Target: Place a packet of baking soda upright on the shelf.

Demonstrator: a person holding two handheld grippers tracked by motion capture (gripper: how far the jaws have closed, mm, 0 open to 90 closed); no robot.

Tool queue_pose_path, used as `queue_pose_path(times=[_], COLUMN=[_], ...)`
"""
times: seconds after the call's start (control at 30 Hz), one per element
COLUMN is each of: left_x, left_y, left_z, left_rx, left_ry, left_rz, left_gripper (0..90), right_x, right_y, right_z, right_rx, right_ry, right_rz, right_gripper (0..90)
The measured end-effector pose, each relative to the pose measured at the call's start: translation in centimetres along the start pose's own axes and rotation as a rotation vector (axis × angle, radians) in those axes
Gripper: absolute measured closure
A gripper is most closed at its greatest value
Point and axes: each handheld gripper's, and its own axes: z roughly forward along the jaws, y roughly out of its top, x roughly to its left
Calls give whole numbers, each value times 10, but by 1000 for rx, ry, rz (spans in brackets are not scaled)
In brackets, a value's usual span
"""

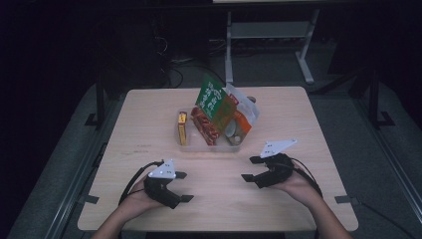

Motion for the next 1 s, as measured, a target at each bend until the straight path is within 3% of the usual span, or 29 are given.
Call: queue_pose_path(times=[0.2,0.33,0.6,1.0], left_x=[-2,-1,-3,-3], left_y=[-2,-4,-7,-7], left_z=[3,3,11,12], left_rx=[21,30,50,52], left_ry=[-1,2,-30,-30], left_rz=[22,23,26,31], left_gripper=[187,187,186,186], right_x=[10,14,23,23], right_y=[-10,-11,-15,-16], right_z=[13,18,31,33], right_rx=[36,57,103,109], right_ry=[37,34,62,68], right_rz=[-1,-21,-34,-50], right_gripper=[305,304,307,307])
